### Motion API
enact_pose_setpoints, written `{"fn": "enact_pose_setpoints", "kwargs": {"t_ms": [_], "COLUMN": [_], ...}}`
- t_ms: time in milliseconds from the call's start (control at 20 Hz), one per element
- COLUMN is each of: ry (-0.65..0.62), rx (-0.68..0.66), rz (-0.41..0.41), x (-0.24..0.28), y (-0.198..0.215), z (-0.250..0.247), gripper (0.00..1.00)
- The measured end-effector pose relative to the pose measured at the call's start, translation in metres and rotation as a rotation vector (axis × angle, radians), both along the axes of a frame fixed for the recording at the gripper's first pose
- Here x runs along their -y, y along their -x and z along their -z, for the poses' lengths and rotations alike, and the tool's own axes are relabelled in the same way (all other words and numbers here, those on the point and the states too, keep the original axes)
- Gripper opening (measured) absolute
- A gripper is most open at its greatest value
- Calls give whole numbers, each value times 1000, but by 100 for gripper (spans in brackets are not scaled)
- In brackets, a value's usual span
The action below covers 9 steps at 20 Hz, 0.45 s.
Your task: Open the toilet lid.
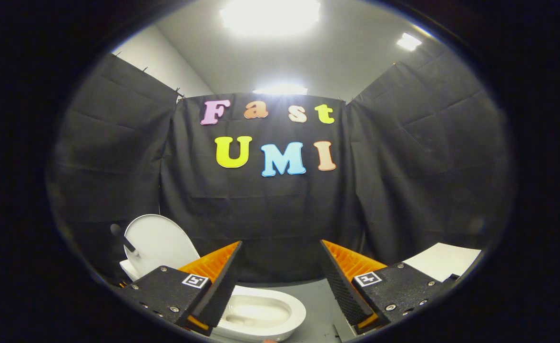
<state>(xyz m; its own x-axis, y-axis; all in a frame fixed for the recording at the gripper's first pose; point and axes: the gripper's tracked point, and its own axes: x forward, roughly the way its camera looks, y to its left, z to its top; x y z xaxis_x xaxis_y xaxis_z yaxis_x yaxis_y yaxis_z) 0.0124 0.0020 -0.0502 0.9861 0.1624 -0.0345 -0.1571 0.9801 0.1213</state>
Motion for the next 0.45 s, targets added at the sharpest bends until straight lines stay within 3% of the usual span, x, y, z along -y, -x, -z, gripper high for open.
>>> {"fn": "enact_pose_setpoints", "kwargs": {"t_ms": [450], "ry": [23], "rx": [9], "rz": [52], "x": [7], "y": [1], "z": [-12], "gripper": [95]}}
